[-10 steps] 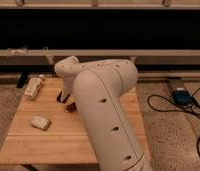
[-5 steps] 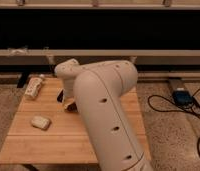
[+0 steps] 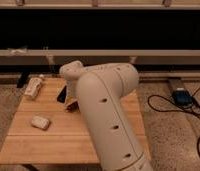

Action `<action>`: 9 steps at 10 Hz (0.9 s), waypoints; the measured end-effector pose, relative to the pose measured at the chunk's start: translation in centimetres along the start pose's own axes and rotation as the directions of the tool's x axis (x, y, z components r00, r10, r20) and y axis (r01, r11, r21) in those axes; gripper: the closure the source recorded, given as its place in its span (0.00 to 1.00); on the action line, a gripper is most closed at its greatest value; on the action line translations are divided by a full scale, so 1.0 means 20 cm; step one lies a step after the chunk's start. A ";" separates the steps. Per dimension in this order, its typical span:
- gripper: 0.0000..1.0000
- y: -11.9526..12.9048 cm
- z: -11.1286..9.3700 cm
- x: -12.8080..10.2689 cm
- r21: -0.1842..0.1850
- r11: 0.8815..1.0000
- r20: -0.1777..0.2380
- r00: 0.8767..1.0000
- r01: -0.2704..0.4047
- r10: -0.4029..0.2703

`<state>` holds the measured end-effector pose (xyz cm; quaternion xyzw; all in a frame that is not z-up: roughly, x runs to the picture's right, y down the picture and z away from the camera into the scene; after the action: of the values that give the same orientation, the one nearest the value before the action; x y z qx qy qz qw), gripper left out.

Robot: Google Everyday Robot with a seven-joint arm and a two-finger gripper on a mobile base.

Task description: Place the pepper in the ceramic bowl

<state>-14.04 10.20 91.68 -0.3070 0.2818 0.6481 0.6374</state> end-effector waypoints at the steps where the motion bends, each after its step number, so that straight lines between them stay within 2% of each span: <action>1: 0.28 0.00 0.00 -0.01 0.002 1.000 0.004 1.000 -0.008 0.008; 4: 0.56 0.01 -0.01 -0.01 0.003 1.000 0.015 1.000 -0.014 0.014; 6: 0.80 0.00 -0.03 0.02 0.008 1.000 0.017 1.000 -0.006 0.006; 8: 0.97 0.02 -0.07 0.04 0.000 1.000 0.020 1.000 0.005 -0.005; 9: 1.00 0.02 -0.14 0.05 -0.012 1.000 0.029 0.999 0.017 -0.016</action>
<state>-14.36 8.69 89.17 -0.3038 0.2661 0.6489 0.6448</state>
